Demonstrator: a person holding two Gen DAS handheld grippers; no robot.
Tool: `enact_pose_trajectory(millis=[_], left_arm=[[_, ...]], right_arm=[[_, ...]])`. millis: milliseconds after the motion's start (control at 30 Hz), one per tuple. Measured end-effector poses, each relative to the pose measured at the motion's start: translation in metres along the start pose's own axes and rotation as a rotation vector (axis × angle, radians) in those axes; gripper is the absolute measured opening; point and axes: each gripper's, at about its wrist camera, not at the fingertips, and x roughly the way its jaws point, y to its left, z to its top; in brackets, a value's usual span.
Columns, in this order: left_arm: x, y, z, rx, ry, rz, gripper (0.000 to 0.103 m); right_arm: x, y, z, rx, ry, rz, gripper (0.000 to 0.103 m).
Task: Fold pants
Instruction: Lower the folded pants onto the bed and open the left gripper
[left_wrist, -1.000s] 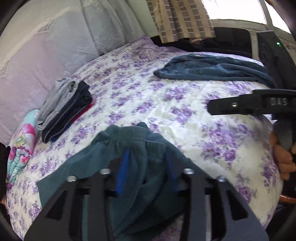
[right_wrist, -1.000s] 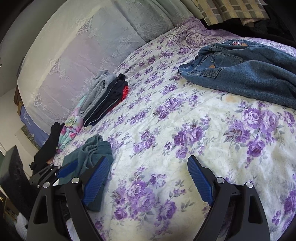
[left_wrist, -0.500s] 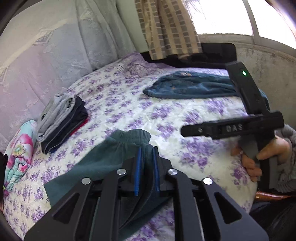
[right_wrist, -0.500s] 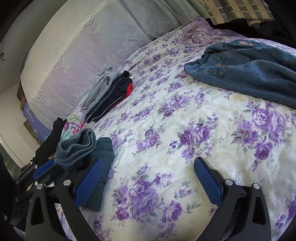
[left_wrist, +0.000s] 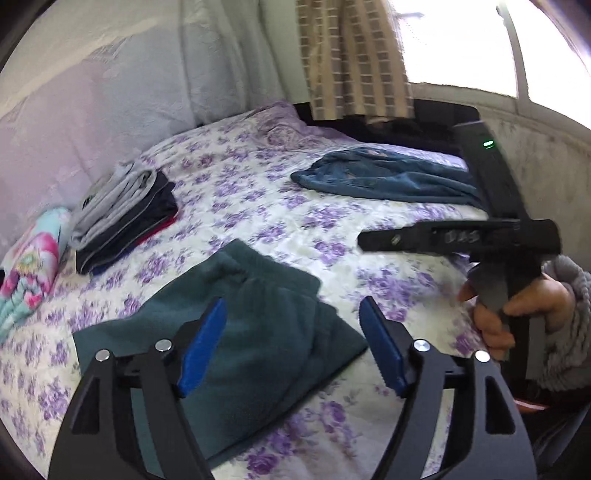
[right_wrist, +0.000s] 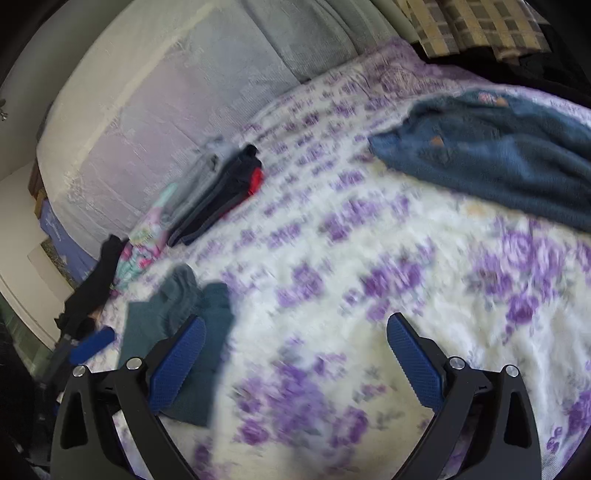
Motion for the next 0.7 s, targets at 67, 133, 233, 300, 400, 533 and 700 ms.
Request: enact_pose_trajectory(millis=[67,133,233,300,400,533,700], left_arm=[[0.004,0.009,-0.003,-0.060,0.025,-0.042,0.072],[0.008,0.013,-0.009,-0.088,0.041,-0.047,0.072],[0.011,0.014,-0.019,-0.110,0.070,-0.040,0.076],[0.014,0.016,-0.028,-0.120,0.105,-0.037,0.079],[0.019,0.017,-0.044,-0.128,0.179,-0.045,0.080],[0.007,0.020,-0.059,-0.098,0.190,-0.031,0.080],[-0.029,0.066,-0.059,-0.237,0.101,0.017,0.080]], right_arm=[[-0.004,0.021,0.015,-0.025,0.007,0.150,0.099],[0.002,0.048,0.032,-0.032,0.056,0.340,0.099],[0.027,0.083,0.050,-0.032,0.137,0.493,0.099],[0.060,0.098,0.056,0.015,0.243,0.530,0.099],[0.108,0.099,0.053,0.111,0.375,0.503,0.099],[0.131,0.069,0.043,0.143,0.356,0.312,0.094],[0.123,0.041,0.042,0.255,0.350,0.367,0.089]])
